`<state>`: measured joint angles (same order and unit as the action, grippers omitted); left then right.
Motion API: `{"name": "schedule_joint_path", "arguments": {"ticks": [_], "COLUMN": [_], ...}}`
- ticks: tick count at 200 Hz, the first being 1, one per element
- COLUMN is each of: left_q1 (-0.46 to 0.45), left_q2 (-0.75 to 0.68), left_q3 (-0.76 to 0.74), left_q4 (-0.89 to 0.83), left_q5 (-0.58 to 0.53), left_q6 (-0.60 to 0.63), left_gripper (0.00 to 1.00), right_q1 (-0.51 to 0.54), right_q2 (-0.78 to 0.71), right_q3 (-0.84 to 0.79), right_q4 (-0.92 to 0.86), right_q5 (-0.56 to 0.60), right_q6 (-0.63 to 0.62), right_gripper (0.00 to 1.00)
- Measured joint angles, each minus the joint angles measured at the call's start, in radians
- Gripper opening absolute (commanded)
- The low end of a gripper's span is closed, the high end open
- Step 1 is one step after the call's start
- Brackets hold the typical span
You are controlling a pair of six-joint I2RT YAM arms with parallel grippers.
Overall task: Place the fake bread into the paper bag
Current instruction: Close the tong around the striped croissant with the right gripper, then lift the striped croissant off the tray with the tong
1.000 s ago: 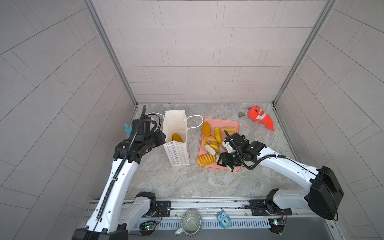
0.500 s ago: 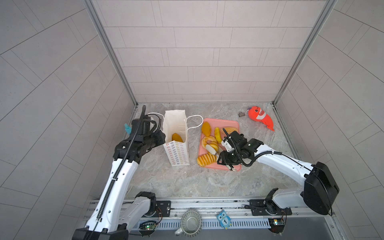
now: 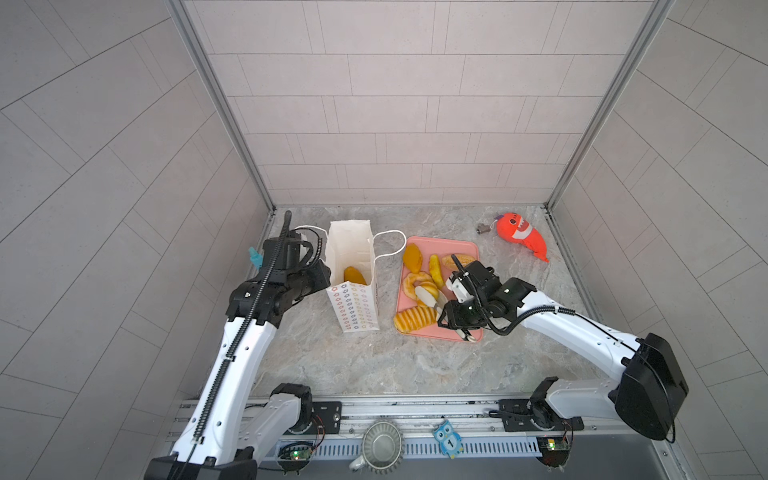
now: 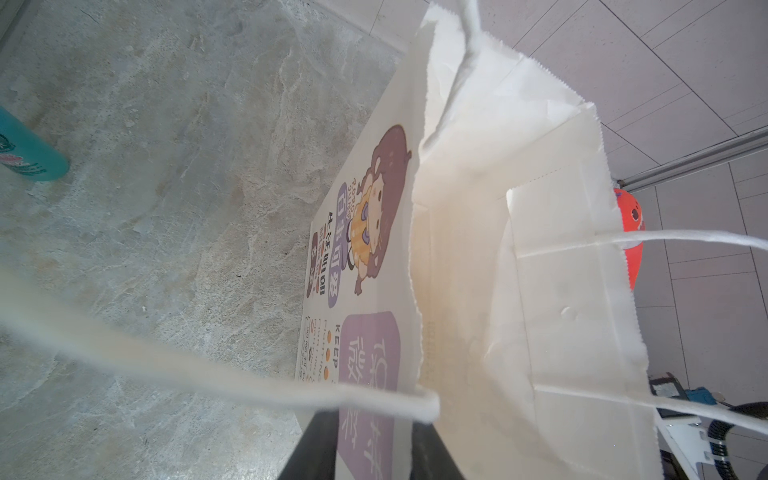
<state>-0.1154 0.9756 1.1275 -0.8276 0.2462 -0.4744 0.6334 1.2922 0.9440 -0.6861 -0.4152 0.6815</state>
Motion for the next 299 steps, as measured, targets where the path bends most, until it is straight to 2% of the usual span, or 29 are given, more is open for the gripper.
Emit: {"name": "schedule_joint_path", "arguments": {"ticks": [45,96,148,230,299], "left_q1": [0.0,0.002,0.002,0.002,0.002], "left_q2": [0.0,0.0,0.001,0.016,0.017], "left_q3": [0.006,0.025,0.026,0.026,0.026], "left_q4": [-0.006,-0.01,-0.008,-0.007,-0.006], "left_q5": [0.001,0.024,0.055,0.072,0.072], "left_q6": [0.0,-0.006,-0.016,-0.027,-0.026], "left_gripper": [0.33,0.38,0.26,0.08,0.05], "right_q1": [-0.002,-0.002,-0.005,-0.013,-0.019], "right_q2": [-0.042,-0.092,-0.145,-0.146,-0.147], "right_q3": [0.0,0.019,0.035,0.09,0.121], "right_q4": [-0.027,-0.057,-0.074,-0.112,-0.14], "right_q5": [0.001,0.026,0.077,0.112,0.129], "right_q6": [0.0,-0.008,-0.024,-0.055,-0.077], "right_gripper": [0.46,0.46,0.46,0.46,0.46]}}
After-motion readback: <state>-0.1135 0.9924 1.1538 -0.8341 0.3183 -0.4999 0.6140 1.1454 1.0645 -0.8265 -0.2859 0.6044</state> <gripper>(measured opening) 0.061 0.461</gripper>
